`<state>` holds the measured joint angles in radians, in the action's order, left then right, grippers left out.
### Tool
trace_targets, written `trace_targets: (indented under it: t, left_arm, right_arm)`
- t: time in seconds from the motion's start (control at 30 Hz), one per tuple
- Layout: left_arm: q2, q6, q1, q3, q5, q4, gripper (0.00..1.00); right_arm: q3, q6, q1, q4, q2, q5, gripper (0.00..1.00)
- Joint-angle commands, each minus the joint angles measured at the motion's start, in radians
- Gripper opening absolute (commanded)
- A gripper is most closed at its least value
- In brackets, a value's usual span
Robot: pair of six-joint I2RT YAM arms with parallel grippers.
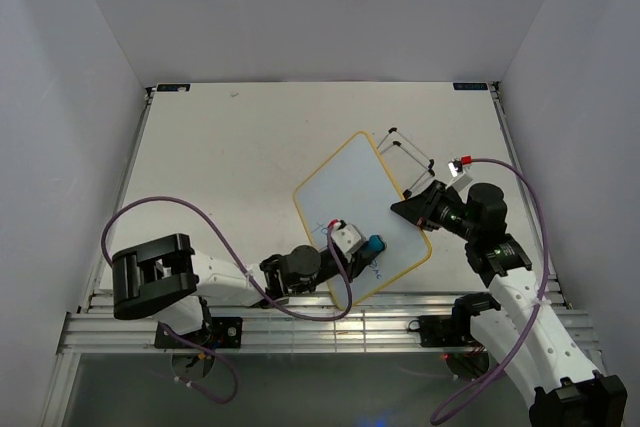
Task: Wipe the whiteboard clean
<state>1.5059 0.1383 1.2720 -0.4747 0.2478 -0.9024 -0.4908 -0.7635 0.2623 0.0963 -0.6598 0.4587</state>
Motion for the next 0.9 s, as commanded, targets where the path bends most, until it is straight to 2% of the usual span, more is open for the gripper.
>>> trace_targets:
  t: [0.0, 0.2, 0.37, 0.47, 0.6, 0.87]
  left_arm:
    - [0.019, -0.034, 0.094, -0.059, -0.065, 0.08, 0.0]
    - [0.025, -0.029, 0.17, -0.068, -0.007, 0.106, 0.0]
    - [0.002, -0.014, 0.17, -0.016, 0.125, 0.108, 0.0]
    - [-0.047, -0.017, 0.139, 0.002, 0.177, 0.144, 0.0]
    - [-0.079, 0.02, 0.023, 0.021, 0.168, 0.226, 0.0]
    - [-0.043, 0.087, -0.082, 0.042, 0.131, 0.261, 0.0]
  right_arm:
    - [-0.038, -0.062, 0.018, -0.204, -0.009, 0.057, 0.08]
    - [-0.035, -0.08, 0.018, -0.236, -0.023, 0.055, 0.08]
    - [-0.042, -0.091, 0.018, -0.251, -0.029, 0.064, 0.08]
    - [-0.046, -0.08, 0.018, -0.234, -0.02, 0.06, 0.08]
    - [-0.048, -0.065, 0.018, -0.213, 0.008, 0.049, 0.08]
    - [-0.048, -0.062, 0.018, -0.197, 0.029, 0.075, 0.08]
